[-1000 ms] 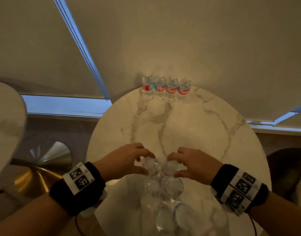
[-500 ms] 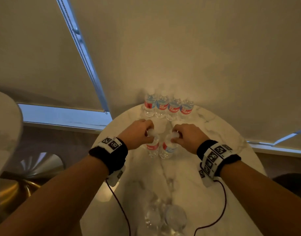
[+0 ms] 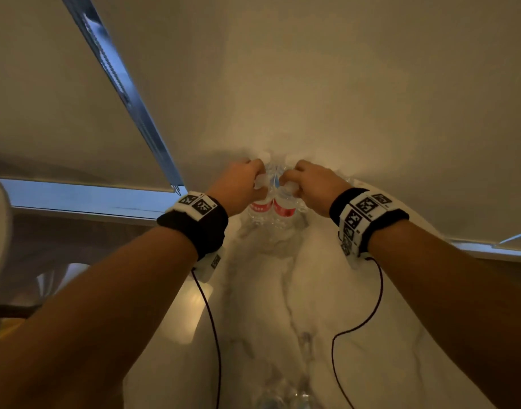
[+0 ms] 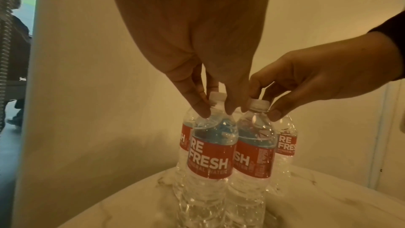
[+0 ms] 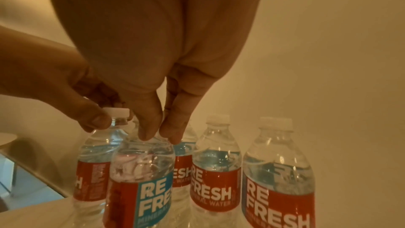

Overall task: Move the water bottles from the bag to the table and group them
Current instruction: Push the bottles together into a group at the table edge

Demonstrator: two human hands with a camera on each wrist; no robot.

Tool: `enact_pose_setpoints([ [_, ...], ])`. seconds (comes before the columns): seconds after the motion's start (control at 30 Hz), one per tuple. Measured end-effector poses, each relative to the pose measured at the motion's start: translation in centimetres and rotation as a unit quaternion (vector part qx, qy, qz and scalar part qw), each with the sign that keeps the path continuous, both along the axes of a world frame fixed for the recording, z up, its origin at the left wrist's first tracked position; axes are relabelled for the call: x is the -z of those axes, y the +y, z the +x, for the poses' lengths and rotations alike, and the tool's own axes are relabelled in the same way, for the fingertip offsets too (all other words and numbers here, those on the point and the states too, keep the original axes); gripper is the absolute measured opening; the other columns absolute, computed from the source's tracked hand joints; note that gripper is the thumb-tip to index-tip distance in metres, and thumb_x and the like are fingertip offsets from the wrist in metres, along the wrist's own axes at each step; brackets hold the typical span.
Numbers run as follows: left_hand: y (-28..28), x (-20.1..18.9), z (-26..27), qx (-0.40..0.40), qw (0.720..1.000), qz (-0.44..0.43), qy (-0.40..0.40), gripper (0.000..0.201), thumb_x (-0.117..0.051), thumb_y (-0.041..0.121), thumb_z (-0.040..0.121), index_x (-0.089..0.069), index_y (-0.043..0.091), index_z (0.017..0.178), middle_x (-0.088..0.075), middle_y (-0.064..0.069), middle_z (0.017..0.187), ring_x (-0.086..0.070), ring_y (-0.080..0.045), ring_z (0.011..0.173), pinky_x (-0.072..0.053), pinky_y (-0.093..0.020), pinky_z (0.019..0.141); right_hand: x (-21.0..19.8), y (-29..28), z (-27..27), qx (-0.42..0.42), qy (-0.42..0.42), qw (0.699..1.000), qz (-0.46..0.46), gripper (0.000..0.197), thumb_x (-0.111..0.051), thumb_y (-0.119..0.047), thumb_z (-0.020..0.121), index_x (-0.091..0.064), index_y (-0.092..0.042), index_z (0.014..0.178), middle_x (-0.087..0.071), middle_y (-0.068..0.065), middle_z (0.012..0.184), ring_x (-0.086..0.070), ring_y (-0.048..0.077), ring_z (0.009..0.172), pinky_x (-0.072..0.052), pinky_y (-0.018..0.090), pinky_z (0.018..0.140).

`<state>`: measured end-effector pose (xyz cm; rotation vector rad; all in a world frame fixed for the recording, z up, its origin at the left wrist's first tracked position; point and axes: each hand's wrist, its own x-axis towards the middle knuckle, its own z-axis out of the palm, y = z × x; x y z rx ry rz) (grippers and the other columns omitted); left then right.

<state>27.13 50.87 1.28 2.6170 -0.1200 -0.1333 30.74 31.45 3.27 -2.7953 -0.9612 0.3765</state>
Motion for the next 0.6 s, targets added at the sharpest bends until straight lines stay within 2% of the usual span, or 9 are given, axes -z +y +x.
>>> enact_pose_setpoints([
  [0.13,0.2,0.2,0.2,0.006,1.000,0.022,-0.014,0.032,-0.072,0.024,0.086,-0.061,0.007,0.111,-0.062,-0.016,0.104,-0.061,-0.034,0.088,-0.048,-0.040,0.075,0.0,0.0,0.6,-0.028,-0.011,1.000,0.001,0.037,-0.060,-0.012,0.092,-0.059,-0.024,0.127,-0.054,0.011,0.110,-0.060,0.033,0.092,-0.048,0.039,0.079],
  [0.23,0.3,0.6,0.1,0.001,1.000,0.018,-0.023,0.033,-0.071,0.025,0.087,-0.060,0.007,0.113,-0.063,-0.016,0.105,-0.061,-0.034,0.090,-0.048,-0.039,0.076,0.1,-0.1,0.5,-0.027,-0.006,1.000,0.013,0.037,-0.061,-0.013,0.092,-0.060,-0.024,0.126,-0.055,0.011,0.112,-0.060,0.033,0.093,-0.047,0.037,0.078],
  [0.3,0.3,0.6,-0.1,-0.006,1.000,0.014,-0.019,0.036,-0.071,0.026,0.088,-0.060,0.008,0.117,-0.062,-0.015,0.108,-0.062,-0.034,0.092,-0.048,-0.037,0.077,0.1,-0.2,0.3,-0.014,0.003,1.000,0.023,0.040,-0.064,-0.010,0.089,-0.060,-0.025,0.127,-0.055,0.011,0.113,-0.060,0.034,0.095,-0.050,0.041,0.082],
  [0.37,0.5,0.6,-0.4,-0.019,1.000,0.001,0.001,0.048,-0.074,0.029,0.087,-0.056,0.011,0.128,-0.061,-0.014,0.115,-0.063,-0.033,0.099,-0.048,-0.035,0.080,-0.2,-0.6,-0.1,0.004,0.020,0.999,0.028,0.048,-0.068,-0.013,0.087,-0.055,-0.026,0.131,-0.054,0.012,0.117,-0.060,0.034,0.098,-0.050,0.043,0.084],
  [0.47,0.9,0.0,-2.0,-0.051,0.998,-0.027,0.018,0.077,-0.077,0.040,0.084,-0.041,0.014,0.147,-0.056,-0.012,0.132,-0.060,-0.029,0.112,-0.050,-0.038,0.092,-1.3,-1.9,-1.7,0.044,0.027,0.998,0.043,0.062,-0.072,-0.021,0.085,-0.045,-0.027,0.140,-0.052,0.010,0.123,-0.058,0.029,0.103,-0.047,0.036,0.083],
  [0.53,0.9,-1.0,-4.3,-0.061,0.997,-0.050,0.018,0.078,-0.074,0.046,0.086,-0.038,0.017,0.149,-0.056,-0.008,0.132,-0.059,-0.023,0.109,-0.047,-0.032,0.089,-2.3,-3.2,-3.7,0.062,0.021,0.996,0.052,0.061,-0.071,-0.027,0.086,-0.043,-0.027,0.140,-0.053,0.008,0.127,-0.058,0.026,0.108,-0.047,0.035,0.087],
  [0.6,0.6,-2.2,-7.6,-0.054,0.996,-0.068,0.023,0.069,-0.070,0.049,0.088,-0.043,0.021,0.145,-0.060,-0.001,0.122,-0.060,-0.015,0.099,-0.046,-0.028,0.083,-3.2,-4.8,-6.6,0.057,0.022,0.997,0.053,0.053,-0.068,-0.033,0.088,-0.048,-0.026,0.137,-0.055,0.004,0.127,-0.058,0.022,0.110,-0.046,0.034,0.090],
])
